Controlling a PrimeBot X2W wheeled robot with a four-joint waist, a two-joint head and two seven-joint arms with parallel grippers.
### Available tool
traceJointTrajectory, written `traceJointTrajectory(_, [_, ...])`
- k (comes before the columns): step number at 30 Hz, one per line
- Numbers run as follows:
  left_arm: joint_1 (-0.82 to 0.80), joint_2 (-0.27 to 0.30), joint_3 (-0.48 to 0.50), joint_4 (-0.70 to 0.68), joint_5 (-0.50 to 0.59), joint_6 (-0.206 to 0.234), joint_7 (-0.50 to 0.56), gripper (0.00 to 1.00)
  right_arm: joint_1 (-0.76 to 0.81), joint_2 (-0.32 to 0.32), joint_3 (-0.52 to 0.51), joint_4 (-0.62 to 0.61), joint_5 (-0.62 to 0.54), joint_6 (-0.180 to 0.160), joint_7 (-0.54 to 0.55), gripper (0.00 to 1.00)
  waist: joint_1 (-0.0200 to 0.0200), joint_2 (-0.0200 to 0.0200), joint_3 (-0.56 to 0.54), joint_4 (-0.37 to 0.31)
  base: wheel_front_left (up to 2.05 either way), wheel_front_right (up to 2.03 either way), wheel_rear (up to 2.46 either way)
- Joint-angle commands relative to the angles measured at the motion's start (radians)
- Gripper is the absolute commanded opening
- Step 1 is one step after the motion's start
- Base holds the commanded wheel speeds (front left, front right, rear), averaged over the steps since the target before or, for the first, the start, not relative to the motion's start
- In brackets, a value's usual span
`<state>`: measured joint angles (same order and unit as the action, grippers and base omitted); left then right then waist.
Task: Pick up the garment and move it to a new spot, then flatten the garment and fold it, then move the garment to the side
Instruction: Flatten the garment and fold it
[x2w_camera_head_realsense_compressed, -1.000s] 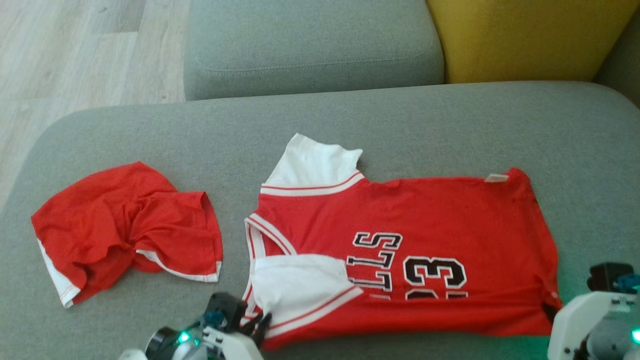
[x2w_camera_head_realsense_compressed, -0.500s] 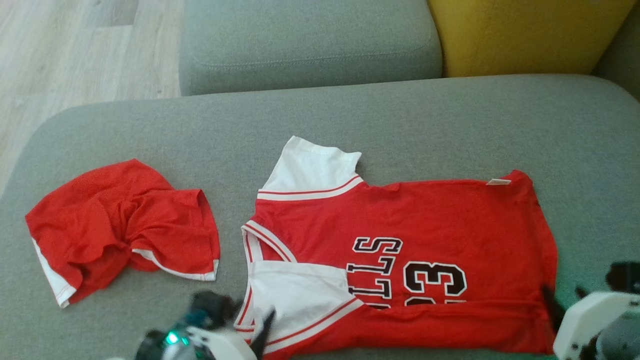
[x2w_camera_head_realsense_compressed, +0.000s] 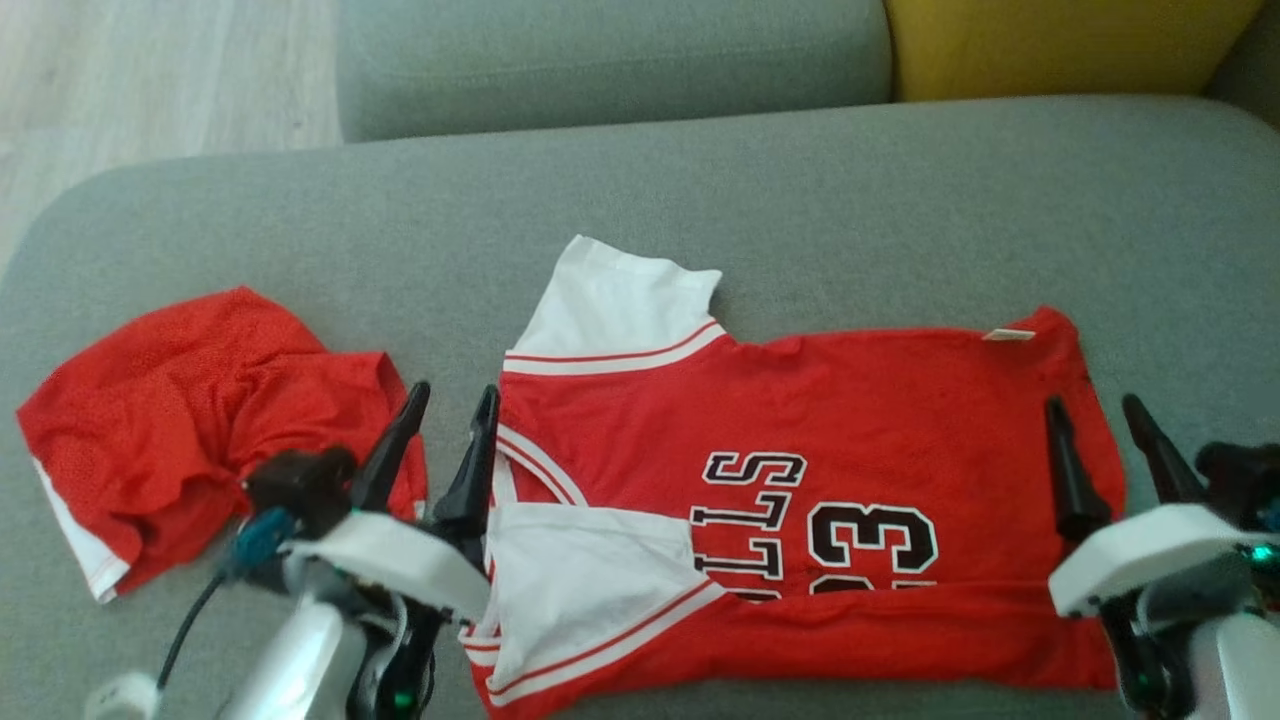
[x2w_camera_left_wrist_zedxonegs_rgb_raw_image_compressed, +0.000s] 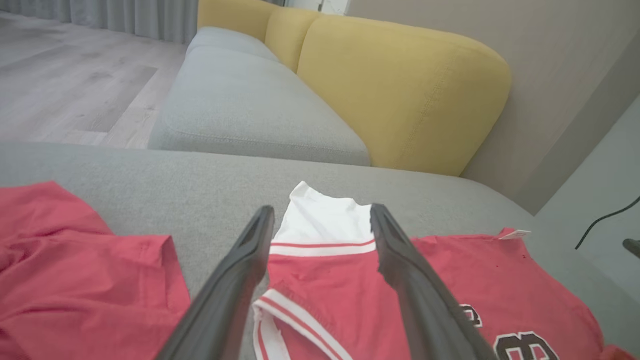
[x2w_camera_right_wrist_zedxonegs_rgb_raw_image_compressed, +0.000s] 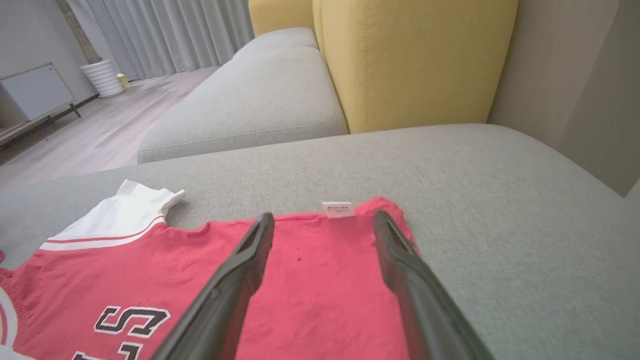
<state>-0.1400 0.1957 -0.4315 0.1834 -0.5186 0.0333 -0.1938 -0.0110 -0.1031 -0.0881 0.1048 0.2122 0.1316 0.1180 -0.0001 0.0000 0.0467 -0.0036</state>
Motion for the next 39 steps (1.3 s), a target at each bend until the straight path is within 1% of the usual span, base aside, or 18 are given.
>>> traceJointTrajectory(1, [-0.079,0.015,0.032,-0.023,0.010,-0.009,0.001,1.00,-0.064,-0.007,0.027,-0.035,-0.009,-0.001,-0.013,1.00,0.0001,0.0000,0.019,-0.010,0.00,0.00,0.00])
traceJointTrajectory(4, [-0.151,0.034,0.010,0.036,0.038,-0.022,0.045,1.00,-0.105,-0.005,0.042,-0.031,-0.016,-0.001,-0.023,1.00,0.0001,0.0000,0.060,-0.028,0.00,0.00,0.00])
traceJointTrajectory(8, [-0.285,0.062,-0.024,0.117,0.069,-0.071,0.116,1.00,-0.164,-0.004,0.068,-0.032,-0.038,-0.001,-0.023,1.00,0.0001,0.0000,0.131,-0.057,0.00,0.00,0.00])
traceJointTrajectory(12, [-0.447,0.104,-0.068,0.217,0.123,-0.116,0.184,1.00,-0.229,-0.002,0.107,-0.031,-0.064,-0.001,-0.019,1.00,0.0001,0.0000,0.208,-0.091,0.00,0.00,0.00])
traceJointTrajectory(14, [-0.528,0.121,-0.075,0.265,0.117,-0.137,0.218,1.00,-0.266,0.000,0.134,-0.032,-0.077,-0.001,-0.019,1.00,0.0001,0.0000,0.250,-0.112,0.00,0.00,0.00])
traceJointTrajectory(17, [-0.639,0.156,-0.090,0.331,0.077,-0.157,0.297,1.00,-0.316,0.005,0.176,-0.027,-0.085,-0.001,-0.021,1.00,0.0001,0.0000,0.301,-0.147,0.00,0.00,0.00])
traceJointTrajectory(20, [-0.734,0.193,-0.118,0.373,0.010,-0.163,0.388,1.00,-0.360,0.011,0.202,-0.023,-0.086,-0.001,-0.027,1.00,0.0001,0.0000,0.340,-0.176,0.00,0.00,0.00])
traceJointTrajectory(23, [-0.801,0.253,-0.202,0.376,-0.076,-0.163,0.481,1.00,-0.395,0.017,0.220,-0.014,-0.084,-0.001,-0.036,1.00,0.0001,0.0000,0.365,-0.202,0.00,0.00,0.00])
traceJointTrajectory(25, [-0.838,0.293,-0.246,0.372,-0.131,-0.164,0.523,1.00,-0.407,0.020,0.218,-0.011,-0.082,-0.001,-0.043,1.00,0.0001,0.0000,0.374,-0.212,0.00,0.00,0.00])
traceJointTrajectory(28, [-0.879,0.340,-0.306,0.369,-0.184,-0.164,0.551,1.00,-0.414,0.023,0.210,-0.010,-0.079,-0.001,-0.052,1.00,0.0001,0.0000,0.386,-0.226,0.00,0.00,0.00])
traceJointTrajectory(30, [-0.901,0.358,-0.337,0.376,-0.210,-0.164,0.551,1.00,-0.415,0.024,0.208,-0.011,-0.080,-0.001,-0.057,1.00,0.0001,0.0000,0.392,-0.232,0.00,0.00,0.00])
traceJointTrajectory(34, [-0.933,0.376,-0.395,0.391,-0.245,-0.164,0.544,1.00,-0.417,0.028,0.201,-0.013,-0.080,-0.001,-0.061,1.00,0.0001,0.0000,0.404,-0.247,0.00,0.00,0.00])
traceJointTrajectory(38, [-0.944,0.381,-0.443,0.390,-0.278,-0.164,0.542,1.00,-0.417,0.030,0.190,-0.011,-0.082,-0.001,-0.058,1.00,0.0001,0.0000,0.409,-0.251,0.00,0.00,0.00])
traceJointTrajectory(39, [-0.948,0.382,-0.457,0.390,-0.289,-0.164,0.544,0.86,-0.417,0.031,0.185,-0.010,-0.083,-0.001,-0.057,1.00,0.0001,0.0000,0.410,-0.250,0.00,0.00,0.00])
